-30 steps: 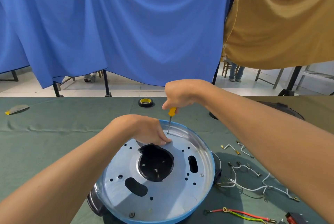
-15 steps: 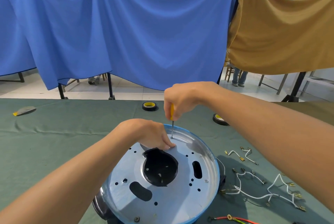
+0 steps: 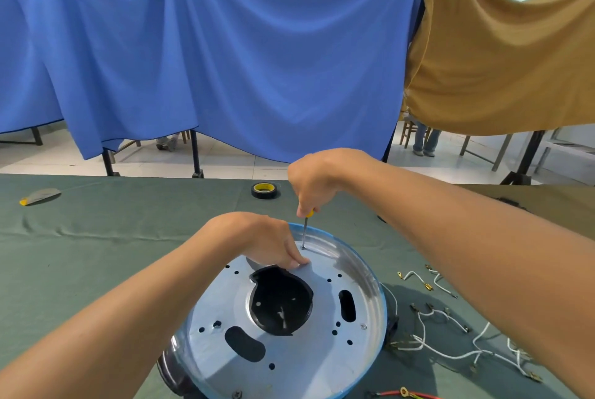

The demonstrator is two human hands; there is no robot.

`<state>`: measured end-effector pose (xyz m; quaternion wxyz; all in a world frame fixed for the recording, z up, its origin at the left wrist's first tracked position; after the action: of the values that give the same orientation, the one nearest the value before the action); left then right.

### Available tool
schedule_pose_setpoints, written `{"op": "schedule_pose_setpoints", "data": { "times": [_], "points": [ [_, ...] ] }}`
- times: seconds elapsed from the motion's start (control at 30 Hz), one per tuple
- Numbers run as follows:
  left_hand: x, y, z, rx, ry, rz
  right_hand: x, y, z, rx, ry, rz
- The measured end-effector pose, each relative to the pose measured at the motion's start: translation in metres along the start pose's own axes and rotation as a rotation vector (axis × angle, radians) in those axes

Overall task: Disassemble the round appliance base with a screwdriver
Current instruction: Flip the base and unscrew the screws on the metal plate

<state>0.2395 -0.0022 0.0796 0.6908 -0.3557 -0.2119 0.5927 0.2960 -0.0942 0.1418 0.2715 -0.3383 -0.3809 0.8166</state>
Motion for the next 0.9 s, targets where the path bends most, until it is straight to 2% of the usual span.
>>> {"op": "schedule_pose_setpoints", "data": {
  "times": [0.13,0.27,0.33,0.53,0.73,0.9],
  "points": [
    [0.001,0.0,0.001,-0.003,0.004,0.019,0.006,-0.006,-0.003,-0.026,-0.023,0.079],
    [0.002,0.002,0.0,0.001,0.013,0.005,-0.002,-0.004,0.0,-0.01,-0.076,-0.118],
    [0.003,0.002,-0.001,0.003,0.013,0.016,-0.005,-0.001,0.0,-0.082,-0.036,-0.172],
    [0.002,0.002,-0.001,0.003,0.014,0.019,-0.01,0.005,-0.004,-0.087,0.056,-0.198],
    [0.0,0.002,0.002,0.005,0.009,0.005,-0.014,0.005,-0.004,-0.127,-0.072,-0.312],
    [-0.001,0.002,0.004,0.002,0.01,-0.013,-0.014,0.01,-0.007,-0.182,0.068,-0.296]
  ]
}}
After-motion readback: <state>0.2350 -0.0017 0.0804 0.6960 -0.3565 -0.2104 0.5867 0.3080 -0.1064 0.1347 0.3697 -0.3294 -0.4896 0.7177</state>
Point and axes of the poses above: each hand's wrist, its own z-axis away from the middle knuckle, its own y-axis out of the palm, x = y × z, the point moved 1 cm from there along -z, towards the middle knuckle, and after that the axes turned 15 degrees about x, right-handed, at the moved point
